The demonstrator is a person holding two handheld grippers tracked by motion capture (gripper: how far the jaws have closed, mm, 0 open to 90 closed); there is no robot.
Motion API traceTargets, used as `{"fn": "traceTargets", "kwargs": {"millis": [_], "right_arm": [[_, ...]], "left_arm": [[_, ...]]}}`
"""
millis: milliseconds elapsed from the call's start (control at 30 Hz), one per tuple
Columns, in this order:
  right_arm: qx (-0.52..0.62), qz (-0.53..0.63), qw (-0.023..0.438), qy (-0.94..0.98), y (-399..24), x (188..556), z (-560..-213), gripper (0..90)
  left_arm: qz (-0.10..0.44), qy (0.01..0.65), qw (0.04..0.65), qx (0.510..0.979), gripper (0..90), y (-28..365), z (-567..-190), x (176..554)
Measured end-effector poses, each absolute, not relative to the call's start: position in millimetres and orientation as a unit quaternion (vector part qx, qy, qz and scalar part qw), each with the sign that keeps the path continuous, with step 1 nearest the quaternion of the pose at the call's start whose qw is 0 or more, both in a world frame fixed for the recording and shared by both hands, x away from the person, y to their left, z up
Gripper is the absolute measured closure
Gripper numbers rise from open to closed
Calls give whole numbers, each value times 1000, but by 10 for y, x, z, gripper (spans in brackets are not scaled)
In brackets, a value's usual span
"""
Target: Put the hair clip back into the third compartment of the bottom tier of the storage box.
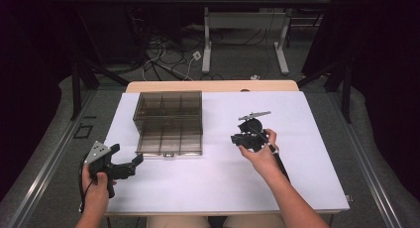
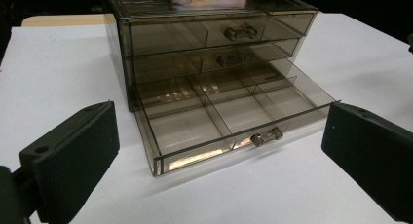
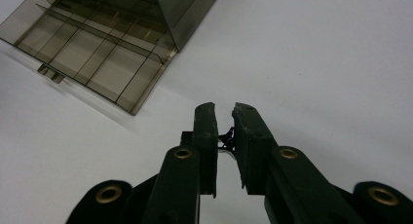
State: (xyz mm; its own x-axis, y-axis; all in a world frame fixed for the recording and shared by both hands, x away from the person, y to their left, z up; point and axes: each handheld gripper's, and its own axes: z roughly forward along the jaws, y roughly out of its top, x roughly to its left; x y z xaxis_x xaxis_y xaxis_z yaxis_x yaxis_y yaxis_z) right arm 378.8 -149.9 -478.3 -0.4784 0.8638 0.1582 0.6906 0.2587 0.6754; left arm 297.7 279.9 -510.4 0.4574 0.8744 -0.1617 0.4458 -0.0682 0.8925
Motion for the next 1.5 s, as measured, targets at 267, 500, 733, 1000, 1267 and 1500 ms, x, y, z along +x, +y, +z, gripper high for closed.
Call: {"fn": "traceTargets", "kwargs": {"millis": [267, 500, 733, 1000, 1267, 1500], "right_arm": [[484, 355, 112, 792, -1284, 3799, -4778, 802], [476, 357, 112, 796, -1169, 3801, -4780, 802], [467, 356, 107, 802, -1053, 3804, -4789, 802], [456, 356, 103, 809, -927, 3827, -4815, 803], [448, 349, 94, 818, -801, 3875, -4856, 802], [439, 351, 93, 822, -695, 3901, -4860, 802]], "left_arm": [[217, 473, 493, 697, 2, 2802, -5104, 2976], [219, 471, 491, 699, 2, 2815, -5101, 2976], [216, 472, 493, 698, 2, 2818, -5102, 2975], [216, 472, 493, 699, 2, 2819, -5104, 2974], [216, 473, 492, 698, 2, 2826, -5102, 2965], [216, 474, 493, 697, 2, 2840, -5107, 2963]]}}
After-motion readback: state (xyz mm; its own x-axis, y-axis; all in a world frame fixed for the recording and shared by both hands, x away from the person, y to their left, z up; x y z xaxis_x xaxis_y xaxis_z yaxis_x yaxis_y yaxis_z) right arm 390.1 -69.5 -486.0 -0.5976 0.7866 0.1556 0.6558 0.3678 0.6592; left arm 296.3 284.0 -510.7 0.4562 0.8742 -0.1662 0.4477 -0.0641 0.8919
